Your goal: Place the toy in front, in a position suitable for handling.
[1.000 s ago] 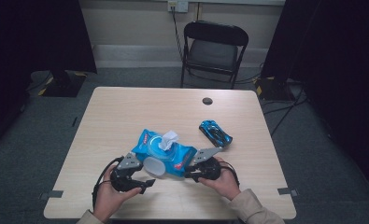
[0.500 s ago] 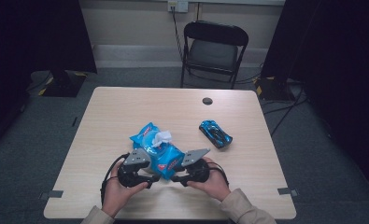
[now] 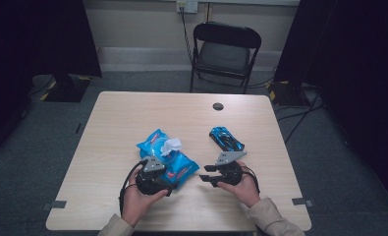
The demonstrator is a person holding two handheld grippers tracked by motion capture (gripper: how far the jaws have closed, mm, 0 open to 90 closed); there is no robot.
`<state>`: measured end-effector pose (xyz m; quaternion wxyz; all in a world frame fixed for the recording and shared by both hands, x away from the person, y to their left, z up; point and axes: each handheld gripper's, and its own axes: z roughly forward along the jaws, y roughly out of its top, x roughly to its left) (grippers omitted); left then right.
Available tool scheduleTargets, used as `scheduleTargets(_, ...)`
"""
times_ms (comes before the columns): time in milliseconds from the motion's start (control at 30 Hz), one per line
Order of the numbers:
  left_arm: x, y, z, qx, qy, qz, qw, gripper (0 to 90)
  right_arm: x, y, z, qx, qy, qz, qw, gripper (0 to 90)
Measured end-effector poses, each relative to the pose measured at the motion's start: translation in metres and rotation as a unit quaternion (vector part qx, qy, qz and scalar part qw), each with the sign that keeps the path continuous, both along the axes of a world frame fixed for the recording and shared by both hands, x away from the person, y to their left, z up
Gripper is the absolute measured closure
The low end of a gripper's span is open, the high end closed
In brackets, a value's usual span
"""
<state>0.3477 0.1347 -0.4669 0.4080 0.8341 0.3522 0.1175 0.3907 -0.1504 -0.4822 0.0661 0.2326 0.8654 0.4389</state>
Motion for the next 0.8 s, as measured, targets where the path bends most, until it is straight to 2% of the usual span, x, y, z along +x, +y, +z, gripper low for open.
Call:
scheduleTargets(33,0.0,0.0,0.0,0.0,0.0,0.0,1.0,35.6,0.0,0.0,0.0,0.0,0.0,0.0,1.0,56.0)
scheduleTargets(100,0.002,0.005,-0.001,-0.007,0.003,0.007,0.9999,38.9,0.0,0.003,0.0,0.006,0.001,0.0,1.0,54.8)
scheduleTargets(167,0.002,0.005,-0.001,-0.001,0.001,0.009,1.0,41.9,0.0,0.003,0.0,0.006,0.001,0.001,1.0,54.5)
scheduleTargets(200,0.003,0.007,0.0,0.016,-0.002,0.016,0.9997,43.1,-0.001,0.005,-0.001,0.004,0.001,0.003,1.0,54.4)
scheduleTargets(267,0.005,0.011,-0.001,0.011,0.005,0.021,0.9997,43.7,-0.001,0.006,-0.001,0.004,0.001,0.005,1.0,53.9)
scheduleTargets(433,0.012,0.021,-0.002,0.015,0.008,0.033,0.9993,44.9,-0.001,0.005,-0.002,0.002,0.001,0.003,1.0,53.5)
scheduleTargets(533,0.02,0.03,-0.003,0.014,0.012,0.044,0.9989,44.8,0.001,0.001,-0.002,0.007,0.002,-0.006,1.0,52.3)
scheduleTargets(633,0.028,0.039,-0.002,0.018,0.008,0.059,0.9981,45.1,0.002,-0.002,-0.002,0.012,0.002,-0.01,0.9999,52.3)
scheduleTargets(733,0.036,0.055,-0.002,0.018,0.001,0.089,0.9959,45.6,0.003,-0.005,-0.002,0.018,0.004,-0.015,0.9997,52.2)
scheduleTargets(800,0.039,0.061,-0.002,0.014,0.003,0.097,0.9951,45.6,0.003,-0.006,-0.003,0.018,0.006,-0.014,0.9997,51.9)
